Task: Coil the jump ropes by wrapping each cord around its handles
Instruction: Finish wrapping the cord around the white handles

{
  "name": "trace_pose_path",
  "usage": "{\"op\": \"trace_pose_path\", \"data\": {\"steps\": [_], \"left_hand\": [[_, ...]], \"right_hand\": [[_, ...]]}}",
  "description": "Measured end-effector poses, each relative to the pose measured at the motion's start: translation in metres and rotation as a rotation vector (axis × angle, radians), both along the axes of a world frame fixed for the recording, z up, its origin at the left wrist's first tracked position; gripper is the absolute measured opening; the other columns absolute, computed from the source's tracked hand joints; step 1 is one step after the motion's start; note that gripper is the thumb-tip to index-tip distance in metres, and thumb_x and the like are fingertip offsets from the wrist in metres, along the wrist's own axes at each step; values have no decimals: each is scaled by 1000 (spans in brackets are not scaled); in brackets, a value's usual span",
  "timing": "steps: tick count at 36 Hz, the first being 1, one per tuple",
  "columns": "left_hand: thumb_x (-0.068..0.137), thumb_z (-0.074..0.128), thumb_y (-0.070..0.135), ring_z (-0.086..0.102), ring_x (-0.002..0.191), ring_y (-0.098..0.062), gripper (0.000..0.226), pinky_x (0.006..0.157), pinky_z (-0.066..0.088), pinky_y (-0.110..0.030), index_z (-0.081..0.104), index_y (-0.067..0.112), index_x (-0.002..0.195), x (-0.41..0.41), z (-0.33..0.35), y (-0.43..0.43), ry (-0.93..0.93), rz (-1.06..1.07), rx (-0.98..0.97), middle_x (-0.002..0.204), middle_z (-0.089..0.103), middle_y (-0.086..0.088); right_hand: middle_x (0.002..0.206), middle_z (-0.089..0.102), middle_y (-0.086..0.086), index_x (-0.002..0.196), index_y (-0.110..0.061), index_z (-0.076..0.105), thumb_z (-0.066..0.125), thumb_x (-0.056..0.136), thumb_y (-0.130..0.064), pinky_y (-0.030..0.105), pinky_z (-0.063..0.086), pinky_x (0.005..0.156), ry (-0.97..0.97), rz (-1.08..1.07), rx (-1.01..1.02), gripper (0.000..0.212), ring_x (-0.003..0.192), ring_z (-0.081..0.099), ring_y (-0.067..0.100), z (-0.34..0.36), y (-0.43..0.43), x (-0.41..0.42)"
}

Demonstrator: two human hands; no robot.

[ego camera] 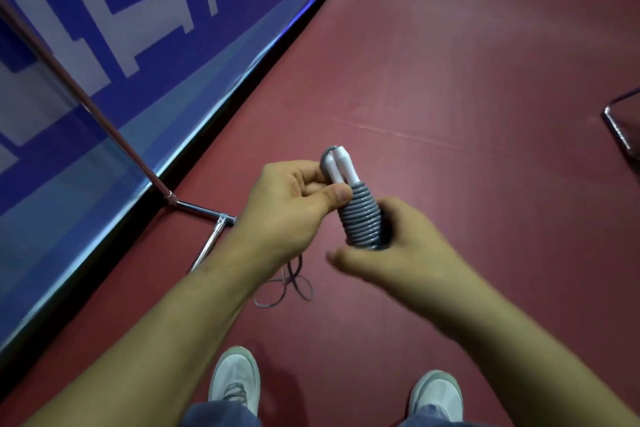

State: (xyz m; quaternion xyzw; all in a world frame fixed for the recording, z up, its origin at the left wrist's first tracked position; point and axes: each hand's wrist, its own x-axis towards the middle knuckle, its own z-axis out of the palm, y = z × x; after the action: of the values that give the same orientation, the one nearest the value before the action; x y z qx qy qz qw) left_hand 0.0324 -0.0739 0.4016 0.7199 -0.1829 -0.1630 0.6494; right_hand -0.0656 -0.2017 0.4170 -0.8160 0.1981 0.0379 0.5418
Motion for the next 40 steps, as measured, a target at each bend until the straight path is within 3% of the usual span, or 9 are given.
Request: {"op": "trace_pose_path", "data": {"steps": [4, 11, 15, 17, 21, 27, 32, 37, 40], "left_hand": [[90, 75, 14, 40, 52, -8, 2, 54, 36, -22, 77, 13, 90, -4, 1, -1, -48, -34, -5, 52, 51, 9], [76, 77, 30, 48, 74, -24, 49, 65, 39, -30, 68, 8, 119, 6, 5, 12, 148, -328, -264, 121, 72, -14], [80, 84, 34, 43, 96, -42, 42, 80, 32, -55, 74, 10, 113, 6, 3, 6, 184, -359, -269, 115, 69, -31], [81, 79, 30, 49, 78, -32, 28, 72, 39, -45, 77, 11, 102, 5, 2, 3, 162, -272, -242, 89, 61, -39], [90, 72, 3, 36, 49, -12, 2, 49, 32, -22, 73, 4, 90, 9, -4, 3, 101, -71, -117, 52, 46, 1], [89, 75, 12, 39, 44, -7, 5, 47, 35, -17, 77, 10, 86, -3, -5, -5, -27, -2, 30, 46, 47, 4], [88, 73, 15, 36, 57, -18, 15, 51, 33, -23, 78, 7, 100, 4, 0, 8, 73, -134, -139, 62, 45, -9], [84, 73, 23, 41, 59, -12, 38, 55, 38, -21, 74, 9, 119, 6, 2, 13, 150, -286, -237, 97, 61, -30], [81, 78, 29, 43, 59, -11, 51, 55, 39, -21, 69, 13, 129, 7, 2, 15, 222, -390, -314, 110, 62, -19]], "right_hand": [[60, 52, -8, 80, -17, 53, 85, 70, -34, 30, 38, 46, -89, -99, -143, 38, 49, 42, 9, -10, 10, 3], [57, 30, 4, 84, -12, 45, 56, 77, -1, 20, 25, 46, 65, 257, 828, 17, 37, 26, 10, 6, -14, -2], [60, 34, -3, 89, -16, 49, 63, 80, -10, 17, 27, 44, 220, 532, 1334, 19, 39, 29, 4, -8, -23, -1], [63, 47, 2, 92, -11, 53, 64, 81, -13, 21, 39, 48, 222, 479, 1246, 15, 44, 43, 9, -11, -22, 1], [85, 68, 18, 108, -1, 63, 74, 86, -8, 50, 59, 70, 55, 17, 547, 25, 72, 69, 29, -8, -15, 6], [79, 68, -5, 131, -49, 38, 82, 78, -25, 30, 53, 55, -243, -48, -145, 72, 62, 64, 13, -20, 14, -2], [67, 66, -3, 112, -37, 58, 79, 82, -13, 32, 45, 46, -395, -113, 21, 44, 48, 51, 11, -13, 6, 0], [61, 49, 9, 115, -16, 60, 72, 83, -1, 25, 32, 42, -262, 21, 538, 38, 44, 37, 19, 0, -5, 0], [64, 42, 10, 113, -15, 57, 60, 80, -6, 18, 27, 42, -161, 153, 877, 34, 37, 32, 12, 4, -10, -2]]}}
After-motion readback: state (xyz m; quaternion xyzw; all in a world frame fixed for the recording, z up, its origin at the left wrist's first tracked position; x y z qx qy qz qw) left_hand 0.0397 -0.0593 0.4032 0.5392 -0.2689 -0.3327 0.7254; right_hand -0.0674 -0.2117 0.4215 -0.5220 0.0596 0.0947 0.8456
